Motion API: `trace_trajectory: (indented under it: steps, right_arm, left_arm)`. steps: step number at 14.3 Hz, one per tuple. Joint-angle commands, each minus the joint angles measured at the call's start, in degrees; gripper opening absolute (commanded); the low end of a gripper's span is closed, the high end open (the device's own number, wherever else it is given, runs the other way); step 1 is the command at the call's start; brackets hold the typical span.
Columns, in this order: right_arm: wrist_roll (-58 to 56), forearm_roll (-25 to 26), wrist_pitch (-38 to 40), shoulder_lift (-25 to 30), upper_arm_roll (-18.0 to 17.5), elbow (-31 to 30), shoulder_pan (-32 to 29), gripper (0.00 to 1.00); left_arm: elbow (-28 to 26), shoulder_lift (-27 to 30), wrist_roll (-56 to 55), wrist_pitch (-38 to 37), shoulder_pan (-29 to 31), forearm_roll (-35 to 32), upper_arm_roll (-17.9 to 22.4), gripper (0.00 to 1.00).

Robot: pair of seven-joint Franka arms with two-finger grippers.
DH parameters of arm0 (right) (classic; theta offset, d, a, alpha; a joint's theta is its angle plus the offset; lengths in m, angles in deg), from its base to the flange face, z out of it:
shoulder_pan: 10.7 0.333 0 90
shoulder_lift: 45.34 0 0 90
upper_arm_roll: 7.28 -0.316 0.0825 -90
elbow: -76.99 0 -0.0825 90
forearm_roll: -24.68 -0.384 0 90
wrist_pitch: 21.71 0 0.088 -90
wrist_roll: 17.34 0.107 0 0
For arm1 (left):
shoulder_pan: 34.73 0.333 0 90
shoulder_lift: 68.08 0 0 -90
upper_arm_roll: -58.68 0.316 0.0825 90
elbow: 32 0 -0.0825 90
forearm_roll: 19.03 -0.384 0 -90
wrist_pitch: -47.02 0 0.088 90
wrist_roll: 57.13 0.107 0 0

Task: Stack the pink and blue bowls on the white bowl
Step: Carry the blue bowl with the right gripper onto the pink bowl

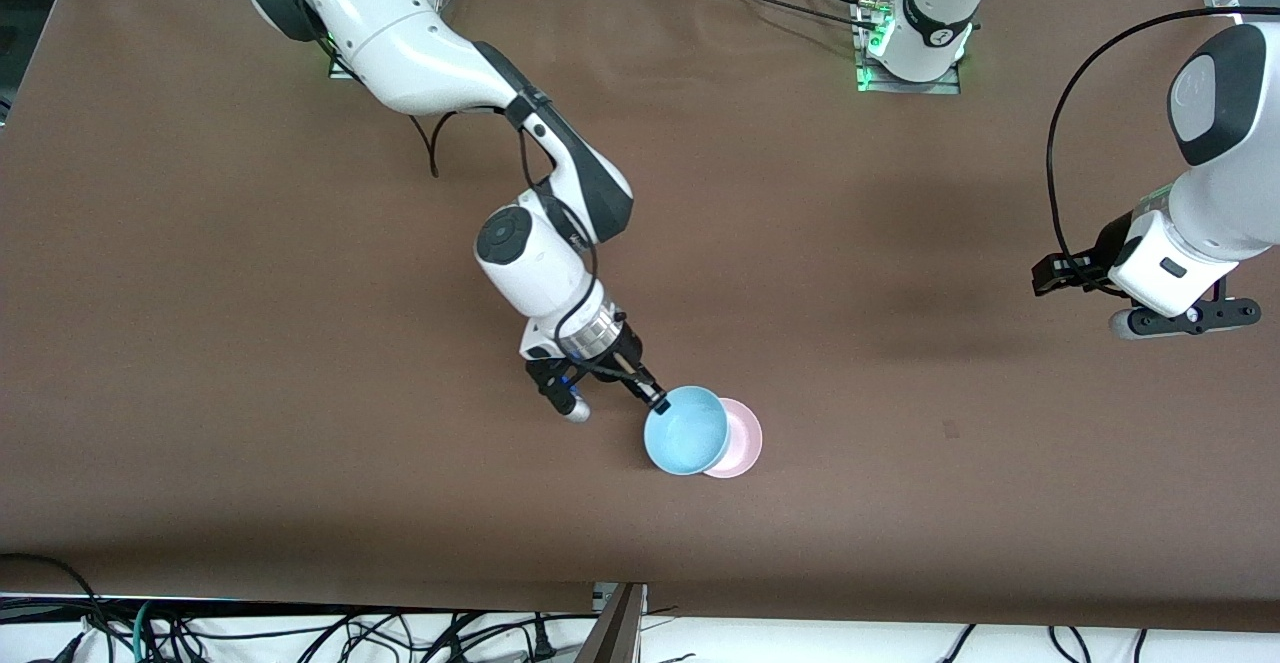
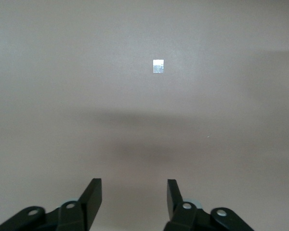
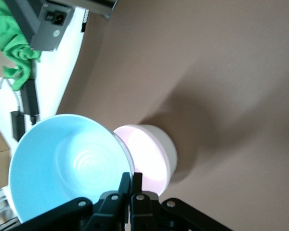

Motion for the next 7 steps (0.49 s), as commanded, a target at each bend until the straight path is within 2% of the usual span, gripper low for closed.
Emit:
trace_trajectory:
  steps: [1,7]
  right_arm:
    - [1.1,-0.6,-3.9,-4.4,1.4,4.3,2.4,0.0]
    - [1.1,-0.5,-4.1,-5.4,3.6,4.5,4.7,0.0]
  left_arm:
    - [-0.5,0.5,1.4,0.5,0.7,1.1,-0.1,0.65]
    - [-0.8,0.4,1.4,0.5,0.8,1.1,-0.1,0.71]
